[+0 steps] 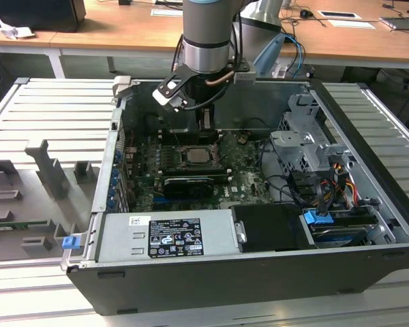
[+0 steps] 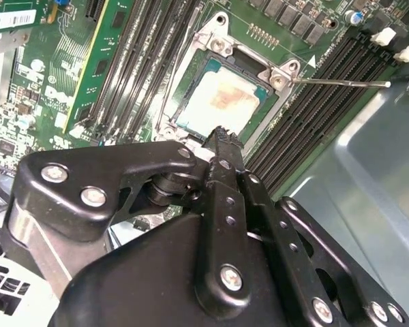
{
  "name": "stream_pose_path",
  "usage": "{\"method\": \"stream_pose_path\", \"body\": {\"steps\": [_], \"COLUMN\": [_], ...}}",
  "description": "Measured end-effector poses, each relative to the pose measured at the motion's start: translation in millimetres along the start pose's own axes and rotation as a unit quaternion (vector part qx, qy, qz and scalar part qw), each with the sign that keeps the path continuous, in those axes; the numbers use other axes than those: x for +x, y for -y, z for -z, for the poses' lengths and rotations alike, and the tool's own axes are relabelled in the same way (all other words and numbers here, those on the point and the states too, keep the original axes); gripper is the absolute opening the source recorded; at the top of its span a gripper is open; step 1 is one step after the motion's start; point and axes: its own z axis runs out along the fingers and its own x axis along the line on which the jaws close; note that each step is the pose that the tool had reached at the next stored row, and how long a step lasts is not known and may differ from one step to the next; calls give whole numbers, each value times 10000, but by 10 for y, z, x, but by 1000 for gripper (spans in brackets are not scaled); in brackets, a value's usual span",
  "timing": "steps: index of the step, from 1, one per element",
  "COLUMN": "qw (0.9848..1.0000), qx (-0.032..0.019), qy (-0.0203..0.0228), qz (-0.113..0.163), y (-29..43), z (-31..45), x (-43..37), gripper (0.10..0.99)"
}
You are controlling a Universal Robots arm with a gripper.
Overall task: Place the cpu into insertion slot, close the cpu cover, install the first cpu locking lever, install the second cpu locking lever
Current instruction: 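Close the cpu cover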
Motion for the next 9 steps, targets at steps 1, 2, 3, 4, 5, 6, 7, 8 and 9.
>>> {"method": "stream_pose_path", "body": {"steps": [1,2,3,4,5,6,7,8,9], "qw": [10000,10000,10000,10000,10000,10000,10000,10000,10000], "qx": [1,1,1,2,1,1,1,0,1], "qy": [1,2,2,4,2,3,5,8,15], "qz": [1,0,0,-1,0,0,0,0,0], "y": [-5,-12,-17,-19,-21,-22,-22,-22,-22], "z": [1,2,3,10,27,45,50,52,55], "x": [0,0,0,-1,1,1,1,1,1], "gripper": [106,106,106,106,106,106,106,106,106]}}
